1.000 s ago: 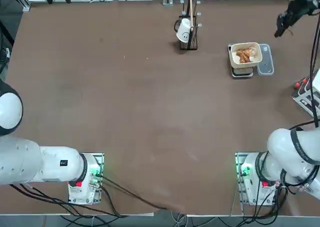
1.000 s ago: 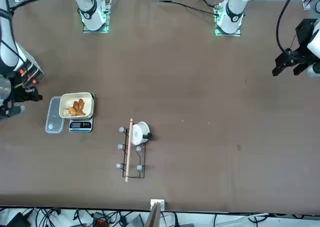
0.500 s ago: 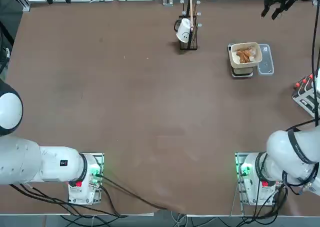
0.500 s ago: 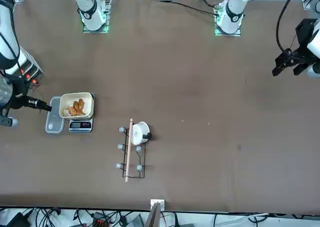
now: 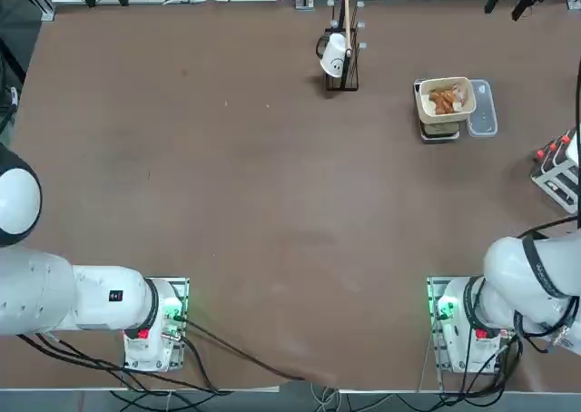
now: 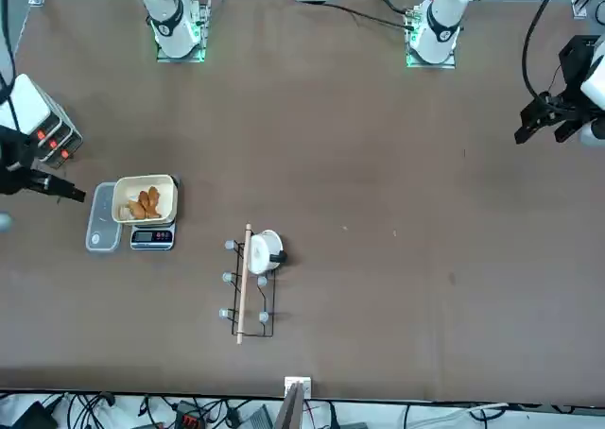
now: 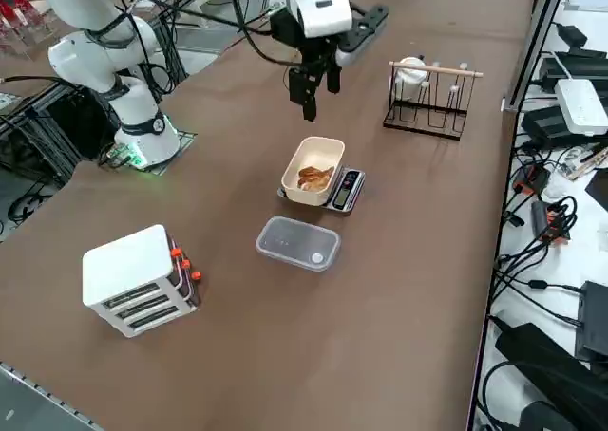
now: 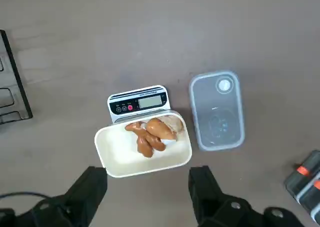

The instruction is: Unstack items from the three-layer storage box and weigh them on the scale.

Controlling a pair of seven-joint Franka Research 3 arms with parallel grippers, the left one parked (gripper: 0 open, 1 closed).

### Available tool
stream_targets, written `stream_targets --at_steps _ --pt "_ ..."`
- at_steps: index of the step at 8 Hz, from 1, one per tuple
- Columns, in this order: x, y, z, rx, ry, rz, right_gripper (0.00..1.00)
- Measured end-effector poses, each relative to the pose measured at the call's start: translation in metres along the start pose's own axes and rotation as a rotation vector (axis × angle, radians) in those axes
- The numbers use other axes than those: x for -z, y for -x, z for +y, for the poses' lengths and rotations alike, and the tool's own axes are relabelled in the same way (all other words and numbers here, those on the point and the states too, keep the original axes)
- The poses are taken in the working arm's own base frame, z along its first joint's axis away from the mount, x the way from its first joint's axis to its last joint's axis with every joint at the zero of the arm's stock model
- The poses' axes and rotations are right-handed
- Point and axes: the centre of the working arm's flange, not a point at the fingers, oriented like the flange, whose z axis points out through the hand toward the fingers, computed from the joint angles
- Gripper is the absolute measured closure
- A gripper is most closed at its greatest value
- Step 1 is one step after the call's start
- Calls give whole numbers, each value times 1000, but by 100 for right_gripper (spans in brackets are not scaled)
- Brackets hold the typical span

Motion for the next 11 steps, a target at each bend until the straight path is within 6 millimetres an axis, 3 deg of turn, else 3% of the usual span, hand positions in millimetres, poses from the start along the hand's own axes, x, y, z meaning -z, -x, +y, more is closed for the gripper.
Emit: stream_targets --at_steps 6,7,9,11 --pt "25 31 -33 47 36 -12 1" --pt "37 47 -48 74 41 6 0" --pt "83 89 -67 124 41 81 0" --pt "115 122 -62 135 37 120 0"
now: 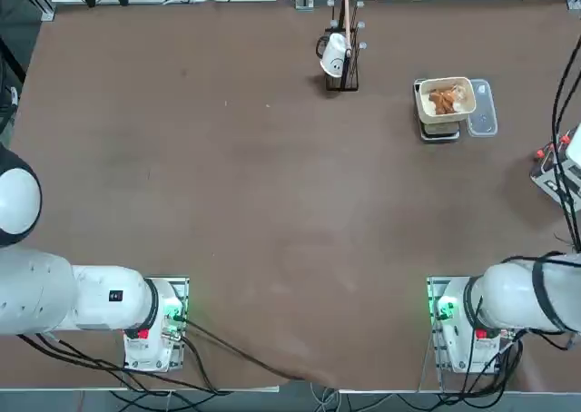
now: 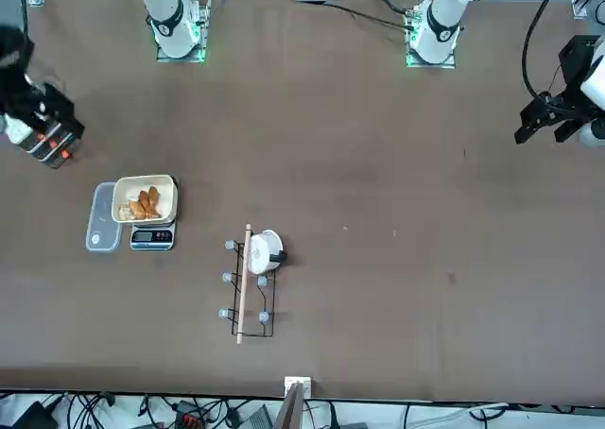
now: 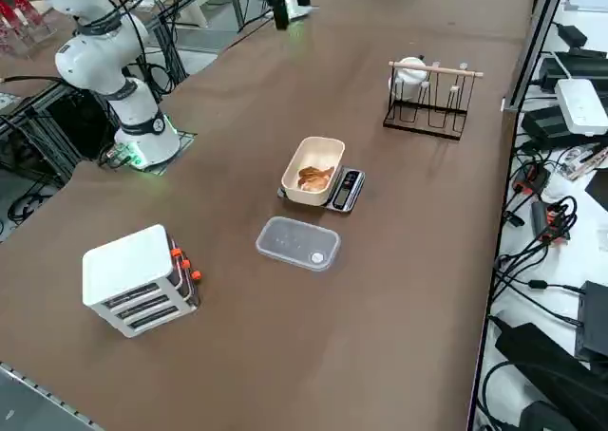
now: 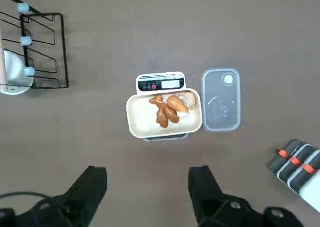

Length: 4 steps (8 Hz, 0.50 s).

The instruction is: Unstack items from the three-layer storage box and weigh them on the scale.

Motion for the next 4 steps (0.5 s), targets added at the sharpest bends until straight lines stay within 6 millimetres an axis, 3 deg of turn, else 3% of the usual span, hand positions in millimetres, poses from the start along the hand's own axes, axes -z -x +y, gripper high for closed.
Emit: stream_targets --at_steps 4 --pt "-14 2 6 3 -2 -34 0"
